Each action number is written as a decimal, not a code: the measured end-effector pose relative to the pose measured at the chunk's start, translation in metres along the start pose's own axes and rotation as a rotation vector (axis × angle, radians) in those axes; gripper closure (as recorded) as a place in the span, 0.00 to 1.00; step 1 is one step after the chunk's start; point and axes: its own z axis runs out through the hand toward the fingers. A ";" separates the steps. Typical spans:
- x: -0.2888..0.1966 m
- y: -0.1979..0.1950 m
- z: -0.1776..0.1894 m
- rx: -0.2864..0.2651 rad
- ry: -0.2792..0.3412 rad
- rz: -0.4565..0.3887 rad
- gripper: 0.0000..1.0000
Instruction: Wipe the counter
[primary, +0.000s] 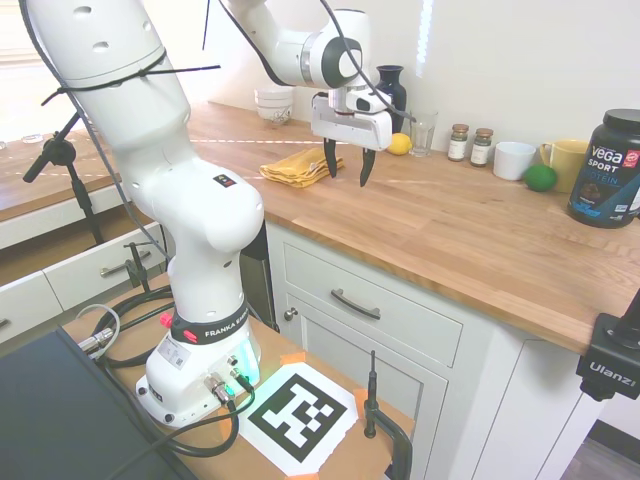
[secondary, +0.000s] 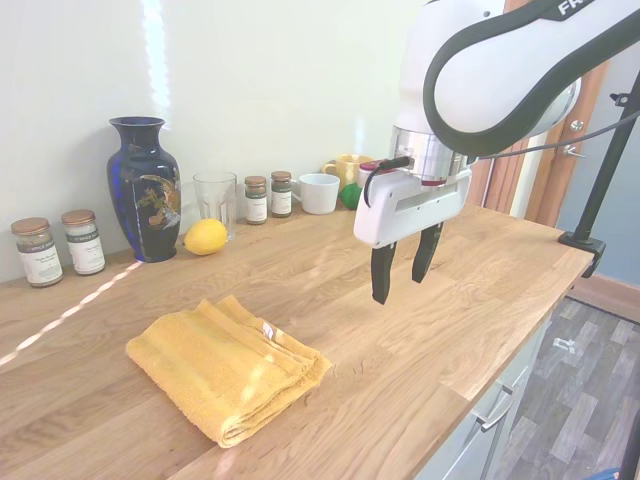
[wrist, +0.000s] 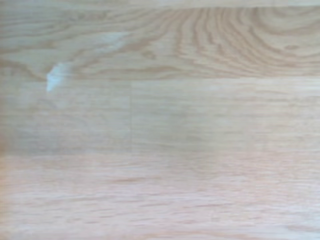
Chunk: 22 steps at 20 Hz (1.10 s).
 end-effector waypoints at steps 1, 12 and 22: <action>0.000 0.000 0.000 -0.001 -0.001 0.000 0.00; 0.004 -0.005 0.017 0.012 -0.004 0.006 0.00; -0.039 -0.067 0.011 0.051 0.009 -0.027 0.00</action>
